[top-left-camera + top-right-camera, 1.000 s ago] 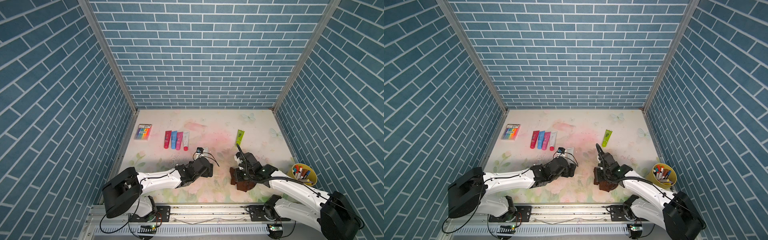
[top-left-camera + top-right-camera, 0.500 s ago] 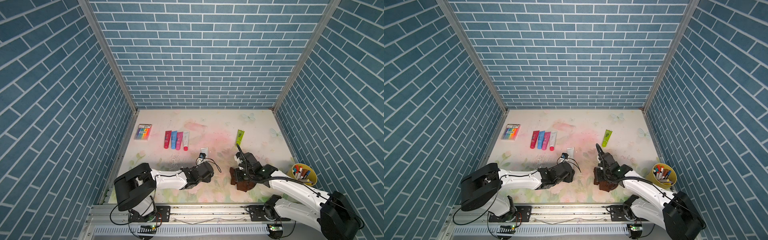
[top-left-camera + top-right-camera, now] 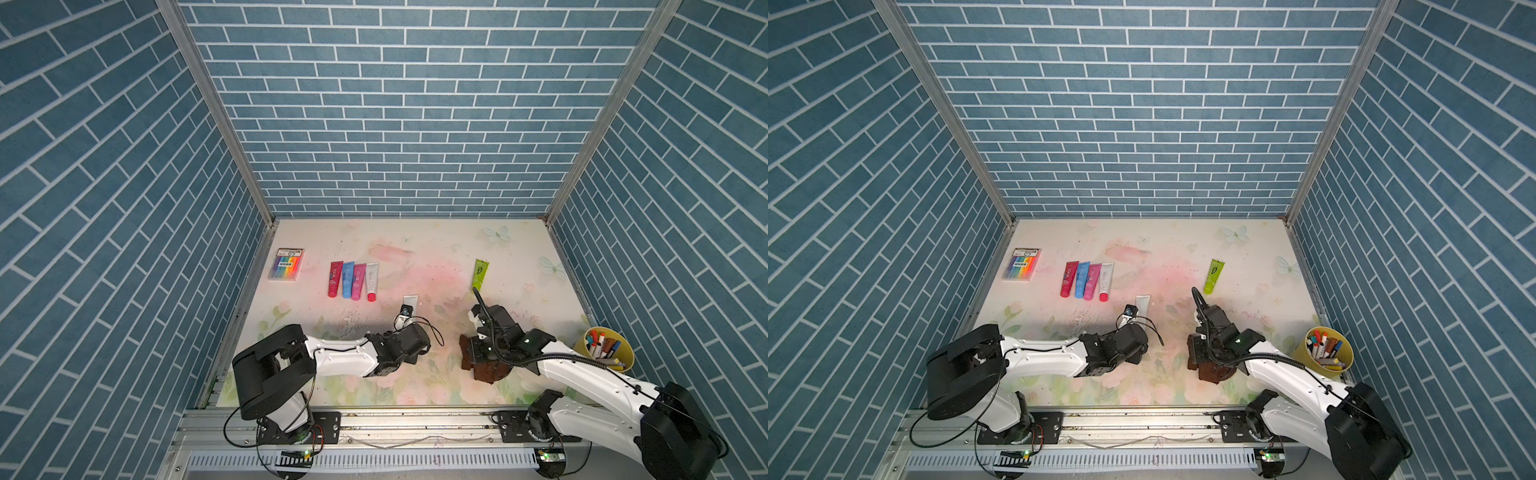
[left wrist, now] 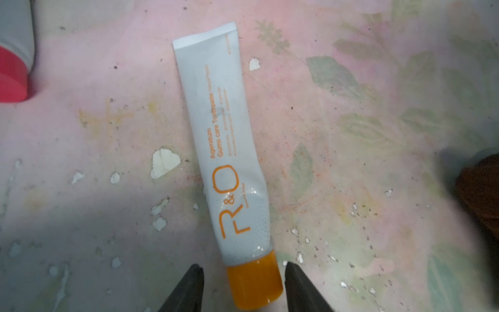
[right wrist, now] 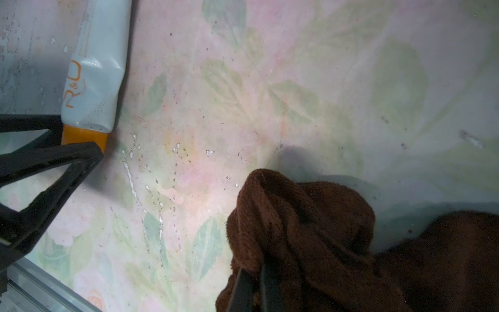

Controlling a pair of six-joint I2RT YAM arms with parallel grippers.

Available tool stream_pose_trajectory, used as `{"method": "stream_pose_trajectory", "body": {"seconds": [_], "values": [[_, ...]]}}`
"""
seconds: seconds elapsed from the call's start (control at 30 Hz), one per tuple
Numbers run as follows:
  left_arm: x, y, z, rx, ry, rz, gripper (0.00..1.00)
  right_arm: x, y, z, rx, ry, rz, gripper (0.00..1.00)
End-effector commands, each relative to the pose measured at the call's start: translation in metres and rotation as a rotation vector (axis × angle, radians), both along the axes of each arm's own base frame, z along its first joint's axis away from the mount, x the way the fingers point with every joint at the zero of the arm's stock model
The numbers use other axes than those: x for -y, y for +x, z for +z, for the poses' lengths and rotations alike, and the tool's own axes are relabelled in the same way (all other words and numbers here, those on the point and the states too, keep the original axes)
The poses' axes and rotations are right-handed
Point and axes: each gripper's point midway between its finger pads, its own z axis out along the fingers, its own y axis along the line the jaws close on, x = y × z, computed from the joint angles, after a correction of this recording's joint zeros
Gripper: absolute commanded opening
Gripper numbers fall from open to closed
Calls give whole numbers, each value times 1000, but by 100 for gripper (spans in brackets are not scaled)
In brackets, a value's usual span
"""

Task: Wipe the surface of the toothpaste tube
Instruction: Adjust the toothpaste at the center of the board.

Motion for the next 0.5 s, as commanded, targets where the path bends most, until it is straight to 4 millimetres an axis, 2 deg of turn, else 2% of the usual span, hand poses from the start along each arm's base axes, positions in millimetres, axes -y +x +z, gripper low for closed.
{"method": "stream_pose_trajectory", "body": {"seconds": [0.0,0.1,0.17,0.37,0.47], "values": [[-3,9,-3,4,63,-40,49,1,-2,-3,-1,-15,24,0],[-3,13,-9,-23,72,-54,33,1,-2,-3,-2,-15,25,0],[0,13,-9,-27,68,-69,27,1,-2,-3,0,-15,24,0],[6,10,-8,-24,86,-146,20,0,-3,0,5,-5,33,0],[17,3,-5,-20,85,-267,18,-3,-1,7,26,5,55,0]]}}
